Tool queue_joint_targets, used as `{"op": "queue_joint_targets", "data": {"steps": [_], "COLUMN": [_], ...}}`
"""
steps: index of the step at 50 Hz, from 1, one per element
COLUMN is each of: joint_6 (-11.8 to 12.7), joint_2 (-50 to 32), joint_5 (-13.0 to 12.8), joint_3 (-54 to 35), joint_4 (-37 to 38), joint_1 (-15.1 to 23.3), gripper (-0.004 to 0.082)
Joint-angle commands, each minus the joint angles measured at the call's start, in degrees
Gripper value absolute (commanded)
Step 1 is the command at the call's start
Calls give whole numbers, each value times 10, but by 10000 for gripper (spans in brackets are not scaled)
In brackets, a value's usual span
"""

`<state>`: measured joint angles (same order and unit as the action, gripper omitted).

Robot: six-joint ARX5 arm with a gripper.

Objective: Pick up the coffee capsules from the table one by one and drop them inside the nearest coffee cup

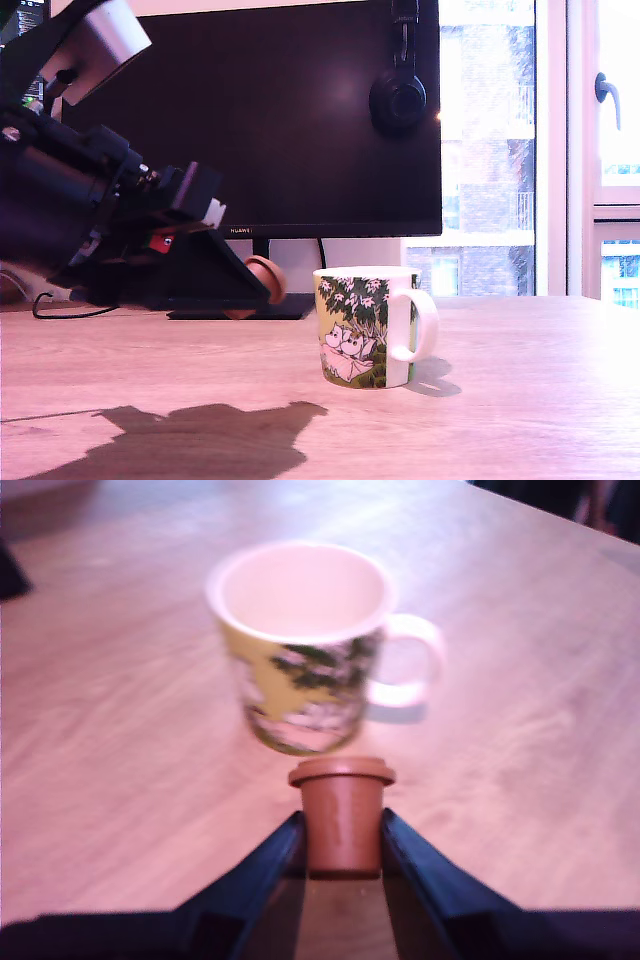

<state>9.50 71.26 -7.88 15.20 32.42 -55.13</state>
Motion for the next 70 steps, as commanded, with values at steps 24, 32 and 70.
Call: {"op": "queue_joint_targets", "data": {"steps": [24,32,70], "joint_6": [-31,-47,-78], "joint_2": [7,39,202], "joint_5": [47,80,153], "joint_3": [66,116,406], "joint_4": [-2,-45,-367], "joint_1": [45,70,93], "gripper": [125,125,125]}}
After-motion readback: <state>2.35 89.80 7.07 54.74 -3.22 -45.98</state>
